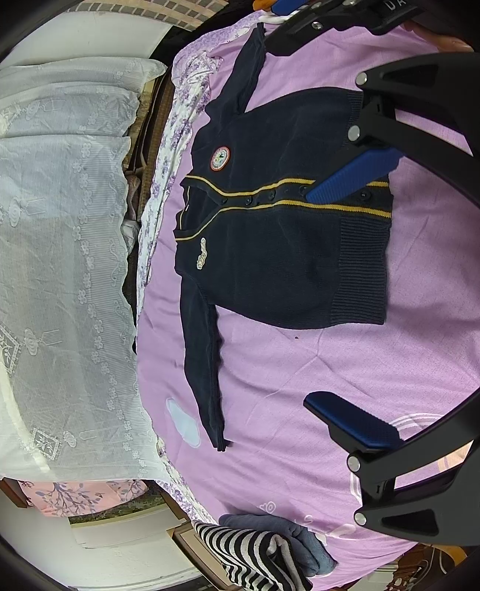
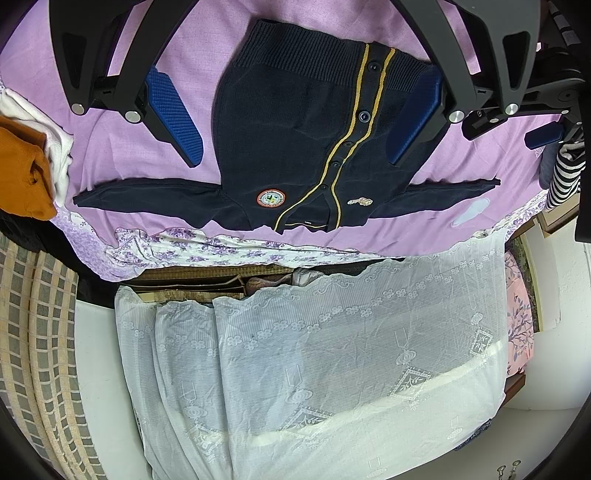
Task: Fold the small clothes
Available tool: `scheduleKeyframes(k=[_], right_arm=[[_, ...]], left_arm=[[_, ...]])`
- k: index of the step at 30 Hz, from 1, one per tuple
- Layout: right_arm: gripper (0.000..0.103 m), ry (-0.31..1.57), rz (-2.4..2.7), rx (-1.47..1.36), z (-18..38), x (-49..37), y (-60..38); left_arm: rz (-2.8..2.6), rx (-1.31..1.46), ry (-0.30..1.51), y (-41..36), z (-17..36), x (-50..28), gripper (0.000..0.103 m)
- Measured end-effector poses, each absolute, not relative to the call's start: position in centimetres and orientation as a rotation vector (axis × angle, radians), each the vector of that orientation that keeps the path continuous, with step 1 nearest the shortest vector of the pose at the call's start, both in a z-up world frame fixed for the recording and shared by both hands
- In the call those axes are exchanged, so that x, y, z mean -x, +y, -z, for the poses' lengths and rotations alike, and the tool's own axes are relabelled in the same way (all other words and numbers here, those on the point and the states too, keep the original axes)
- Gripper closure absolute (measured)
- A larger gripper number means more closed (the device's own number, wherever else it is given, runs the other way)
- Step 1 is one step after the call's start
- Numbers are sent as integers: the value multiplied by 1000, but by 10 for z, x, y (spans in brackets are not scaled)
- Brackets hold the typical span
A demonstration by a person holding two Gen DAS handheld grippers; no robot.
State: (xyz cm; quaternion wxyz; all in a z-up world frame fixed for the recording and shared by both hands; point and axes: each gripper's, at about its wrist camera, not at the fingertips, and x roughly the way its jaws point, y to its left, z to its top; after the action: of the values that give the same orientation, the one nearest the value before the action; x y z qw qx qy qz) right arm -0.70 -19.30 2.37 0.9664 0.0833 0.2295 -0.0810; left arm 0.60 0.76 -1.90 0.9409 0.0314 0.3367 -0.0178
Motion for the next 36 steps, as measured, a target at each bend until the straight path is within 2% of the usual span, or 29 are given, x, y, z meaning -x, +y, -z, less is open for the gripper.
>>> scheduleKeyframes(k=[18,30,36], right_arm=[[3,524,189,-182,-13,-19,-208],[3,604,315,-255,-4,-85,-300],[3,593,405,-397,4,-101,-374]], left_arm=[[11,-101,717,2,37,-31,4],[-2,-155,720,-23,31,-101,4],[57,-180,727,-61,27,-140,4]])
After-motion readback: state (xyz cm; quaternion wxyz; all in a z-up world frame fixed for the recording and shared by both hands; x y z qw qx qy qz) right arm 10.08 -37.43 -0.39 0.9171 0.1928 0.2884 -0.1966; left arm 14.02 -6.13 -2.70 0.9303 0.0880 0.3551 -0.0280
